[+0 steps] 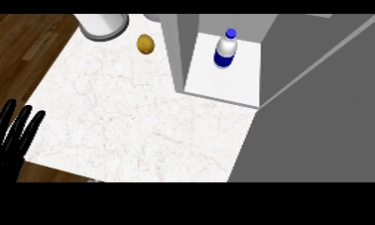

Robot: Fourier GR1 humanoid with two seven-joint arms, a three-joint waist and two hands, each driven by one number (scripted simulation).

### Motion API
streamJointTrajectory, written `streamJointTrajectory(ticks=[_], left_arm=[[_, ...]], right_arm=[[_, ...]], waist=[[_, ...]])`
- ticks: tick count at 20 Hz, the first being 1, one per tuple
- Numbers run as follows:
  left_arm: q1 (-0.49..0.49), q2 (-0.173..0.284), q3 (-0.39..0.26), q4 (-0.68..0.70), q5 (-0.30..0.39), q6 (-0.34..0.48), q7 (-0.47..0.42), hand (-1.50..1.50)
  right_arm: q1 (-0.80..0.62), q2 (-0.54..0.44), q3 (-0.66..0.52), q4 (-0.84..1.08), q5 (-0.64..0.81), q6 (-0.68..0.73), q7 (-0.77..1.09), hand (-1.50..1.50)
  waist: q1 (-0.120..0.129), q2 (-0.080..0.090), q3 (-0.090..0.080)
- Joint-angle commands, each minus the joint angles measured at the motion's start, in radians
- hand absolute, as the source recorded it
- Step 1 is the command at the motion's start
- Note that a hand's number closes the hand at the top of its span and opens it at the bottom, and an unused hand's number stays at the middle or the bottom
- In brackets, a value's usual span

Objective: Pick up the bottled water, place it into the cabinet and close the cabinet

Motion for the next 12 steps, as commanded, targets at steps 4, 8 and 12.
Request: streamJointTrajectory(ticks=[4,8,12], left_arm=[[-0.007,0.028,0.008,-0.001,0.010,-0.039,0.015,-1.50],[-0.002,0.033,0.021,0.012,0.018,-0.046,0.014,-1.50],[-0.004,0.033,0.023,0.012,0.019,-0.047,0.015,-1.50]], right_arm=[[-0.175,-0.044,0.087,-0.029,0.054,0.090,0.110,-1.50],[-0.214,-0.031,0.088,-0.027,0.026,0.082,0.116,1.50],[-0.244,-0.037,0.076,-0.021,0.016,0.084,0.143,1.50]], waist=[[0.052,0.002,-0.008],[0.050,0.000,-0.010],[0.042,0.001,-0.011]])
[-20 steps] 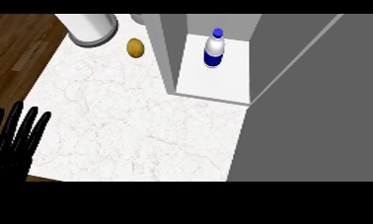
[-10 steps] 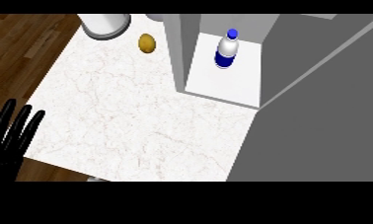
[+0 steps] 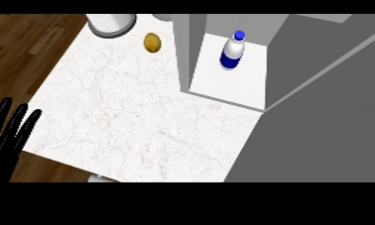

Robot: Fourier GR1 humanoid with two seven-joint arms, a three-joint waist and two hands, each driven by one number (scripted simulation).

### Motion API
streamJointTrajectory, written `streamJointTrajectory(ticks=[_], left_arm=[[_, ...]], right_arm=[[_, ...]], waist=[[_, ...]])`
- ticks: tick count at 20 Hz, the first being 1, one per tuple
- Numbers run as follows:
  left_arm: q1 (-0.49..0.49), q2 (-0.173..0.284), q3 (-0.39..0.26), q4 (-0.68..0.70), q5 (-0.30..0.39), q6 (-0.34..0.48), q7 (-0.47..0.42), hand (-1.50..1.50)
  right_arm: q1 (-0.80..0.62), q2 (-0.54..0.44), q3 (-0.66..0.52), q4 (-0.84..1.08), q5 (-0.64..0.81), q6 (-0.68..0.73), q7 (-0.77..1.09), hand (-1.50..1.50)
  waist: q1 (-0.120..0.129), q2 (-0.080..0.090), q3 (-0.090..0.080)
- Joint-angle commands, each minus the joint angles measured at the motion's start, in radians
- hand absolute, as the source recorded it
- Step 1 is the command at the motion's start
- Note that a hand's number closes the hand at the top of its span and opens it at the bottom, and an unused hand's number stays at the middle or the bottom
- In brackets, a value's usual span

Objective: Pick up the bottled water, place it into the cabinet and close the cabinet

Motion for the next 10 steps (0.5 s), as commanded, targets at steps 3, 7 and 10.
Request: streamJointTrajectory(ticks=[3,7,10], left_arm=[[-0.003,0.014,0.009,0.009,0.004,-0.015,0.007,-1.50],[-0.008,0.014,0.021,0.017,0.015,-0.020,0.005,-1.50],[-0.004,0.016,0.026,0.019,0.026,-0.025,0.007,-1.50]], right_arm=[[-0.095,0.012,0.095,-0.021,0.027,0.020,0.114,1.50],[-0.128,0.034,0.084,-0.024,0.009,0.004,0.121,1.50],[-0.125,0.048,0.085,0.007,-0.010,-0.005,0.124,1.50]], waist=[[0.001,0.002,-0.005],[-0.012,0.004,-0.004],[-0.003,0.011,-0.004]])
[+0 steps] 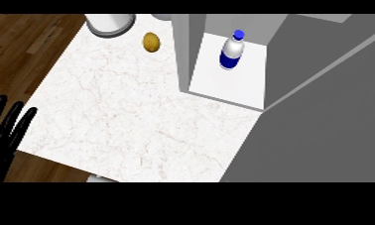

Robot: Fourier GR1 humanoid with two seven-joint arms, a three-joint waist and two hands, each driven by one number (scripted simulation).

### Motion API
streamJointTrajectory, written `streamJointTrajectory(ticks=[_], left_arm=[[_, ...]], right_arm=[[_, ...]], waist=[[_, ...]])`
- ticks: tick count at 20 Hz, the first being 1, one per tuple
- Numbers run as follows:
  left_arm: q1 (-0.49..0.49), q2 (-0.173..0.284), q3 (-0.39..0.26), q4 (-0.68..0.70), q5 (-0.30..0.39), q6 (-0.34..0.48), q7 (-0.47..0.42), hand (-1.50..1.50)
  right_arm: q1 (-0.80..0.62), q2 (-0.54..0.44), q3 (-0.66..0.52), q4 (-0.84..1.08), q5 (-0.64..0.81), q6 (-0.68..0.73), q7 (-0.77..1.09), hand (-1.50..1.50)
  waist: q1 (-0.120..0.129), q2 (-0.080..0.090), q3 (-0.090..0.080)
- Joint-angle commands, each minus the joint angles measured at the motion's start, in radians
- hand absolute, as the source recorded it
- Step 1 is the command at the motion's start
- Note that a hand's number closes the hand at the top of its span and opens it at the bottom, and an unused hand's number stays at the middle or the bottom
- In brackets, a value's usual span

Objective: Pick up the bottled water, place it into the cabinet and close the cabinet

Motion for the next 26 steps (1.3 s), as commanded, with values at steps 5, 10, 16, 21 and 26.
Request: streamJointTrajectory(ticks=[5,10,16,21,26], left_arm=[[-0.010,0.013,0.020,0.005,0.009,-0.021,-0.002,-1.50],[-0.022,0.013,0.020,0.009,0.020,-0.037,0.002,-1.50],[-0.033,0.017,0.028,0.016,0.017,-0.046,-0.001,-1.50],[-0.040,0.019,0.026,0.024,0.019,-0.043,0.009,-1.50],[-0.046,0.029,0.035,0.040,0.031,-0.063,0.015,-1.50]], right_arm=[[-0.027,0.084,0.103,0.033,-0.062,-0.027,0.077,1.50],[-0.021,0.078,0.115,0.056,-0.123,0.004,0.072,1.50],[-0.024,0.122,0.055,0.080,-0.147,-0.046,0.084,1.50],[-0.122,0.138,-0.018,0.099,-0.104,-0.065,0.139,1.50],[-0.254,0.156,-0.062,0.173,-0.097,-0.075,0.240,1.50]], waist=[[0.024,0.030,0.003],[0.053,0.052,0.005],[0.048,0.054,0.007],[0.041,0.044,0.007],[0.042,0.037,0.008]])
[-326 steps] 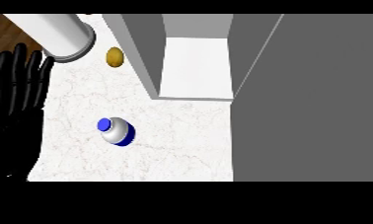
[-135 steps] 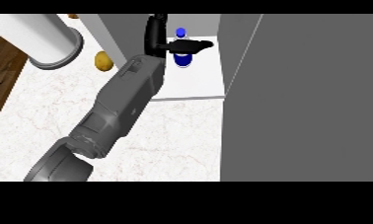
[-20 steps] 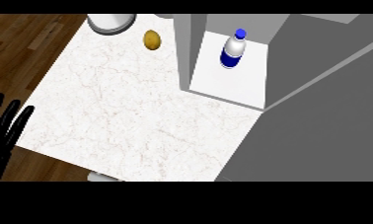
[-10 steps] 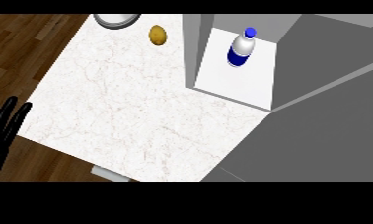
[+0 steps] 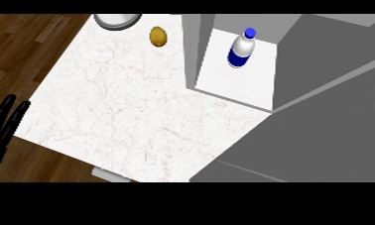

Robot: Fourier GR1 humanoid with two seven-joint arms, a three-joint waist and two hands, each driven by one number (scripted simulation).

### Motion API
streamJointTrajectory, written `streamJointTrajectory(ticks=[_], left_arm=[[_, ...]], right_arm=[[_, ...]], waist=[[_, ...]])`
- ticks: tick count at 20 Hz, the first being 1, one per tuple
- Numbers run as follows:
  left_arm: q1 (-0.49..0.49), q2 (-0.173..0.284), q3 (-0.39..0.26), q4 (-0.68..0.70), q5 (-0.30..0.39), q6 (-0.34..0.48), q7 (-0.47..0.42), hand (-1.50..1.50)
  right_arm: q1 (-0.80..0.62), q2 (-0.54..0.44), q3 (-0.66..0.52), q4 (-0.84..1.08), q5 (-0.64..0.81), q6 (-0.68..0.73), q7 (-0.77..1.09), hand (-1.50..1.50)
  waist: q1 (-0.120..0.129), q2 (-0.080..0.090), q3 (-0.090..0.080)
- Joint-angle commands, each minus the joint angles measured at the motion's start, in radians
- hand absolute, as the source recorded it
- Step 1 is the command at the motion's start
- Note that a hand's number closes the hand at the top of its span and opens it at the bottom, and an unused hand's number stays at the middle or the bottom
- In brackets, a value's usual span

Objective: Pick up the bottled water, place it into the cabinet and close the cabinet

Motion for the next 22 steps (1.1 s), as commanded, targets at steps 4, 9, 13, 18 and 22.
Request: streamJointTrajectory(ticks=[4,9,13,18,22], left_arm=[[-0.006,0.003,0.000,0.014,0.005,-0.008,0.009,-1.50],[-0.015,0.001,0.009,0.030,0.016,-0.013,0.010,-1.50],[-0.010,0.001,0.011,0.040,0.016,-0.025,0.007,-1.50],[-0.003,-0.013,0.005,0.055,0.021,-0.021,0.007,-1.50],[0.017,-0.008,0.023,0.064,0.026,-0.037,-0.003,-1.50]], right_arm=[[-0.191,0.085,-0.029,0.157,0.004,-0.067,0.158,1.50],[-0.333,0.167,-0.060,0.288,-0.028,-0.110,0.240,1.50],[-0.462,0.234,-0.084,0.417,-0.043,-0.130,0.293,1.50],[-0.665,0.358,-0.176,0.586,0.025,-0.259,0.331,1.50],[-0.807,0.416,-0.266,0.751,0.080,-0.401,0.337,1.50]], waist=[[0.000,-0.005,0.004],[-0.011,-0.014,0.006],[-0.005,-0.016,0.010],[-0.035,-0.026,0.014],[-0.053,-0.033,0.018]])
